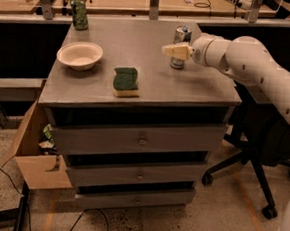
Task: Move redbull can near paper bowl
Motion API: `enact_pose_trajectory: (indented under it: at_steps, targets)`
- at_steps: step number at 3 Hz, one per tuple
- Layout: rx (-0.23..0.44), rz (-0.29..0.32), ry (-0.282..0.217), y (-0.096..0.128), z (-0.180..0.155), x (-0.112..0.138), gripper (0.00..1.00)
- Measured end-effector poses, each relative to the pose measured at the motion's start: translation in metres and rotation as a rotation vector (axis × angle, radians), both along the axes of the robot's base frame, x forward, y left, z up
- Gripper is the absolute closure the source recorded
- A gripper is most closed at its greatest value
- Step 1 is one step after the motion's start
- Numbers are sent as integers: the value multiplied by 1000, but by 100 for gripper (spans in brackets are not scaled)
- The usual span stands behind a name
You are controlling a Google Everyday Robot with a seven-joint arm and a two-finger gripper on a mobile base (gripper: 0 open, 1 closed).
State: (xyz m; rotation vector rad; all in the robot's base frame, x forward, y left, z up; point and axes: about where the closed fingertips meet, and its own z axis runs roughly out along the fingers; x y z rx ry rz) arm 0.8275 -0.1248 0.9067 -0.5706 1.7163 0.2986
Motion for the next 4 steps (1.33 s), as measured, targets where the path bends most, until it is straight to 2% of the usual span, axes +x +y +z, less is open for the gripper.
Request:
enact_pose_trajectory:
  at_steps: [1,2,3,4]
  targets:
    - [10,39,-17,14,8,10,49]
    - [15,126,-59,35,31,11,72]
    - [67,254,-85,76,58,11,96]
    - [92,373,-106,119,77,11,100]
